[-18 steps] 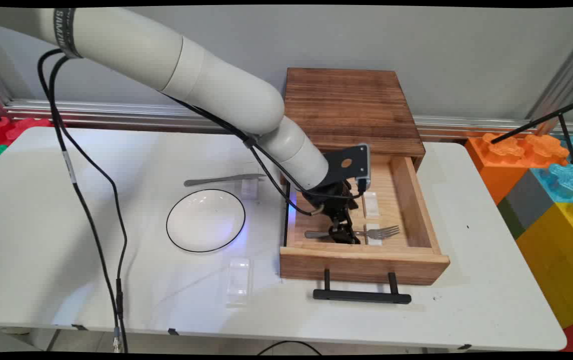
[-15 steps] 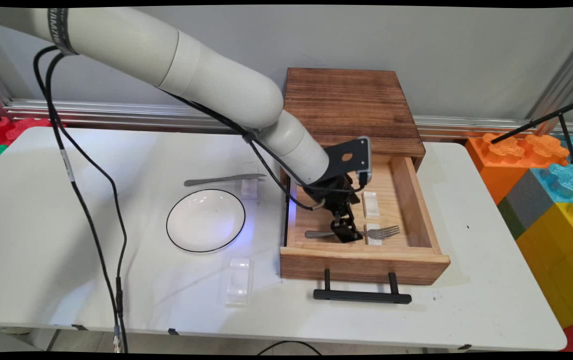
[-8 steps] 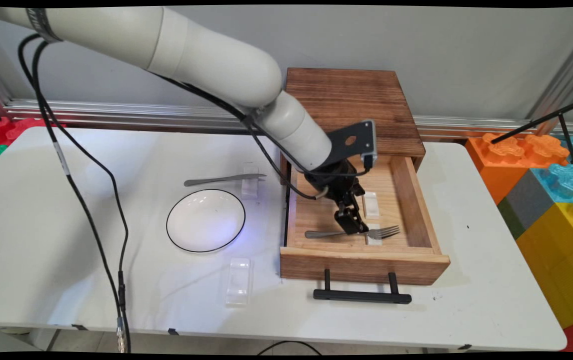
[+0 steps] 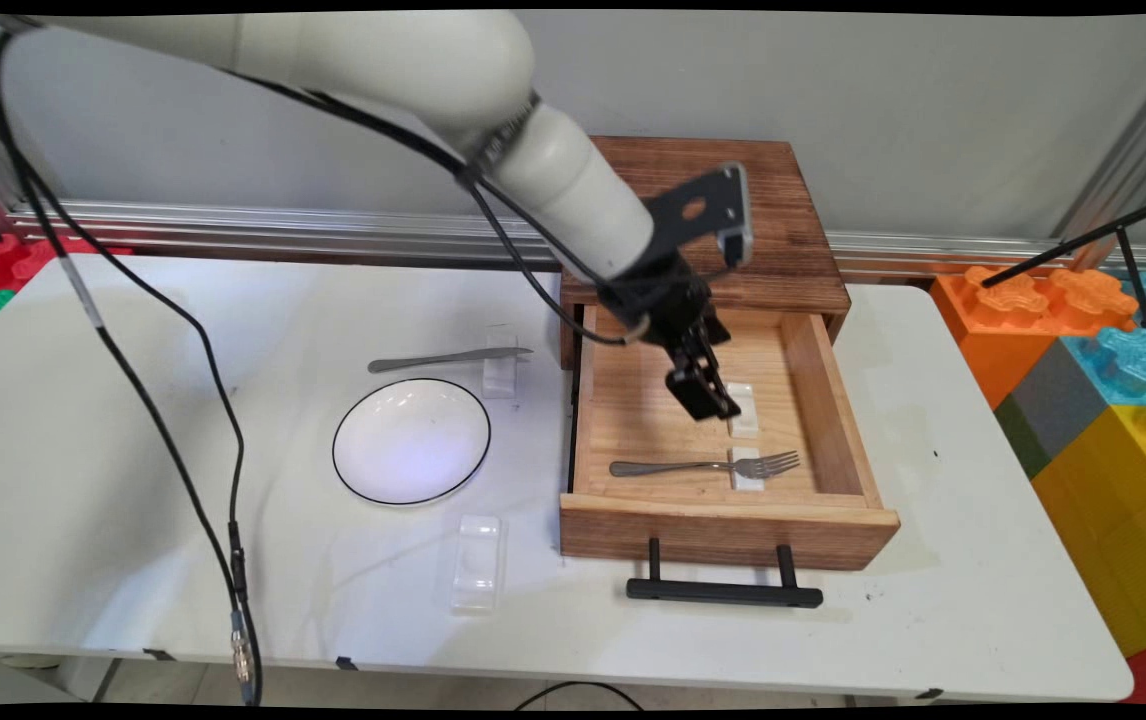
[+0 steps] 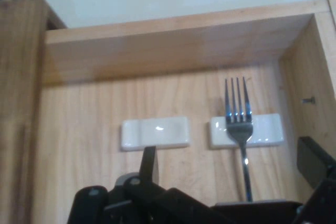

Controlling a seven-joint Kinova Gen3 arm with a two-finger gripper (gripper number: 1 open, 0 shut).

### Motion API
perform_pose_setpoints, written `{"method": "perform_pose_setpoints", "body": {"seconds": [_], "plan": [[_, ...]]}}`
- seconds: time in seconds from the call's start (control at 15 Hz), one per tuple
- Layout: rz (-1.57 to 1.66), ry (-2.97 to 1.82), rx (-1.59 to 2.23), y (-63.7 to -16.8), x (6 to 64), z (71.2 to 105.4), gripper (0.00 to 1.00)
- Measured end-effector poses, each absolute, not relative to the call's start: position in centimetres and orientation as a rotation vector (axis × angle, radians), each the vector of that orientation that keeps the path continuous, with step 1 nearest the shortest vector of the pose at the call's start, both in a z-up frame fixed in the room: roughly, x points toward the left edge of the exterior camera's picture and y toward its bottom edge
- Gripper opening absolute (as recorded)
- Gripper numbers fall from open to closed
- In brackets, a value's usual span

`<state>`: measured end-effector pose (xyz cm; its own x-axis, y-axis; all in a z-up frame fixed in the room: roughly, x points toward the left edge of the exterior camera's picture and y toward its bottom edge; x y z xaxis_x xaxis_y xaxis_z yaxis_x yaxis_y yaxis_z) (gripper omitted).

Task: Pick up the knife from the left of the white plate

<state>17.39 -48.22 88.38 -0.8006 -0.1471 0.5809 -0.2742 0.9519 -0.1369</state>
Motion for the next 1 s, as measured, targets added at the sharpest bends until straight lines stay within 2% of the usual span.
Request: {"method": "perform_pose_setpoints", "body": {"seconds": [0.47, 1.0], "plan": [[0.349, -2.487, 0.314, -51.0, 27.4, 93.2, 1.00], [0.385, -2.496, 0.431, -52.8, 38.3, 94.2, 1.00]]}}
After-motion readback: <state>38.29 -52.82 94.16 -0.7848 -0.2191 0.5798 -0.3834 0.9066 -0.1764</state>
